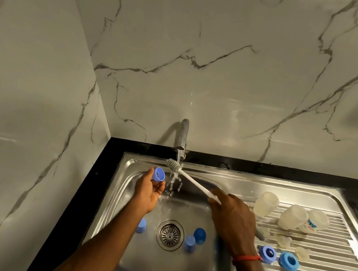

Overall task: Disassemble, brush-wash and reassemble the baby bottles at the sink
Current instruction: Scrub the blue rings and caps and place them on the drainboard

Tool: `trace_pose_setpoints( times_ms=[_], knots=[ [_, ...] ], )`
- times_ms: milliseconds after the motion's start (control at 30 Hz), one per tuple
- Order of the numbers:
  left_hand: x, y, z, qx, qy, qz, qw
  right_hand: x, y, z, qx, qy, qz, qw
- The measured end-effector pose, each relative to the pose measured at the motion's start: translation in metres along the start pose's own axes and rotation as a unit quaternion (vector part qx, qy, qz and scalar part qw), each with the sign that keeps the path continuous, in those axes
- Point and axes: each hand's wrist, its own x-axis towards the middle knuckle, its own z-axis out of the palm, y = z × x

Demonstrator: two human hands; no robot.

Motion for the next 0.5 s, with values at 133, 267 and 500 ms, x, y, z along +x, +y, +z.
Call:
trace_pose_setpoints(
  times_ms=[133,267,500],
  knots=[
    [-0.008,0.000,-0.001,0.012,-0.005,0.008,1.000,-0.011,0.012,-0.008,0.002,0.011,-0.037,0.999],
    [-0.018,-0.007,0.000,0.039,-0.038,0.005,0.999,-0.017,0.014,-0.012,-0.089,0.055,-0.104,0.989],
    [-0.030,-0.019,0.000,0.008,-0.067,0.010,0.998,-0.021,0.018,-0.013,-0.128,0.064,-0.090,0.986]
  ],
)
